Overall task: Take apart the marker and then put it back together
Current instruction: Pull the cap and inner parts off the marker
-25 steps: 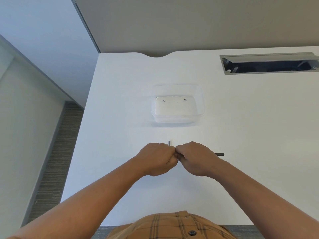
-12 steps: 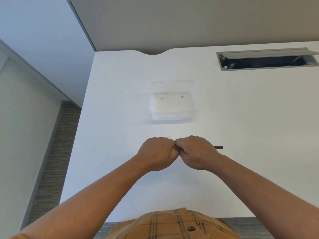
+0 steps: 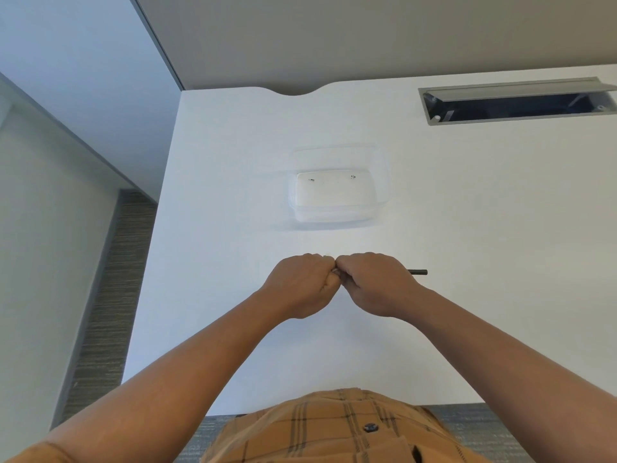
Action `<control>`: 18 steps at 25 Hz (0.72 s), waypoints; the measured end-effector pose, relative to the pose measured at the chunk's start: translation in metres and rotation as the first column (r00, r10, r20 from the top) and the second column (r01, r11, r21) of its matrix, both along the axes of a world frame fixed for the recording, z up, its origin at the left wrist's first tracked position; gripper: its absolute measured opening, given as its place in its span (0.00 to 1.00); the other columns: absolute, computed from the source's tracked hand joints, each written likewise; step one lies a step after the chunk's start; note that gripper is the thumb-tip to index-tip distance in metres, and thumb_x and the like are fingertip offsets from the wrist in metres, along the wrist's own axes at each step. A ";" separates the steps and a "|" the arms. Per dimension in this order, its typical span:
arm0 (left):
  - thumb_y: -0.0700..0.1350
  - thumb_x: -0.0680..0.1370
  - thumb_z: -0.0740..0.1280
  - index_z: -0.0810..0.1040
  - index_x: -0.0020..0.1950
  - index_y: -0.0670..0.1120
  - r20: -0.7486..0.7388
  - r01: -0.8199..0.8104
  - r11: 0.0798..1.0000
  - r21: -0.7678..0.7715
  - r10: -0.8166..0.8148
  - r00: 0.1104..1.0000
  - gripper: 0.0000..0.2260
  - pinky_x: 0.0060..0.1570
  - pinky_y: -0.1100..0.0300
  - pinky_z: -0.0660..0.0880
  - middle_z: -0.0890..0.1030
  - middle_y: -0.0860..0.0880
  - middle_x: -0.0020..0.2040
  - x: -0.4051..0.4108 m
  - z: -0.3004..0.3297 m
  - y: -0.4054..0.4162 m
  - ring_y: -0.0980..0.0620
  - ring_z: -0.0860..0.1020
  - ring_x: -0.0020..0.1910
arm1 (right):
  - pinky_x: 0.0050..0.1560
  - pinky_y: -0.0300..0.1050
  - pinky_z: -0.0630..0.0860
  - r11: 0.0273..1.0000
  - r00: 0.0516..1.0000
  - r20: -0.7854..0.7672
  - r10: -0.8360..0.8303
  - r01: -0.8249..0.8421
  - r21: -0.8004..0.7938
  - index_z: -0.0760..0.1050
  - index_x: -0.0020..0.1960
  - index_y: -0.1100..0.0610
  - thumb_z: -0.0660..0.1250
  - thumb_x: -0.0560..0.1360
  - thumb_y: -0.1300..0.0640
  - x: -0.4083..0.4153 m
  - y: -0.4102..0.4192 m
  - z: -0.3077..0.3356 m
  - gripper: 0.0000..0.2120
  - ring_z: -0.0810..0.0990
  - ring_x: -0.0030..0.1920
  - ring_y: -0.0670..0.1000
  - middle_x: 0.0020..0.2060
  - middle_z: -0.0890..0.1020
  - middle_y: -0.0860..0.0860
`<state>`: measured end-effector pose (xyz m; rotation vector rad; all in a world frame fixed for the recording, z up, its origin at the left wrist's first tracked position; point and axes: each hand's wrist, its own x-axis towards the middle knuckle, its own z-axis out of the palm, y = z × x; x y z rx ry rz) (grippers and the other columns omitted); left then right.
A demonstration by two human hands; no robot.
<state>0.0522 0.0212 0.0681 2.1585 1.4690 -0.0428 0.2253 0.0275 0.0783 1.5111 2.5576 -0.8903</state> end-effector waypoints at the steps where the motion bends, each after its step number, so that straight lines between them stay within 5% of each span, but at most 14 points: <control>1: 0.54 0.76 0.47 0.76 0.45 0.46 -0.007 -0.002 1.000 -0.009 0.002 1.000 0.20 0.42 0.46 0.77 0.80 0.49 0.40 -0.002 -0.001 0.000 0.46 0.78 0.39 | 0.37 0.50 0.70 1.000 1.000 -0.005 0.002 -0.002 0.003 0.64 0.41 0.49 0.56 0.83 0.52 -0.001 0.000 -0.001 0.12 0.73 0.36 0.55 0.32 0.70 0.44; 10: 0.51 0.80 0.51 0.73 0.44 0.44 -0.004 -0.039 0.998 -0.045 0.039 0.999 0.16 0.34 0.53 0.70 0.78 0.48 0.39 -0.001 0.004 -0.006 0.45 0.75 0.37 | 0.36 0.51 0.70 1.000 1.000 -0.005 -0.019 0.019 -0.019 0.59 0.34 0.43 0.57 0.83 0.53 -0.002 -0.003 -0.002 0.19 0.73 0.35 0.53 0.31 0.72 0.43; 18: 0.49 0.82 0.53 0.69 0.40 0.45 0.117 -0.145 0.984 -0.105 0.157 0.981 0.14 0.33 0.54 0.65 0.75 0.48 0.36 -0.004 0.000 -0.008 0.48 0.72 0.36 | 0.36 0.51 0.70 1.000 0.997 -0.069 -0.022 0.022 0.003 0.65 0.42 0.47 0.56 0.83 0.52 -0.001 -0.003 -0.011 0.11 0.73 0.36 0.53 0.32 0.72 0.44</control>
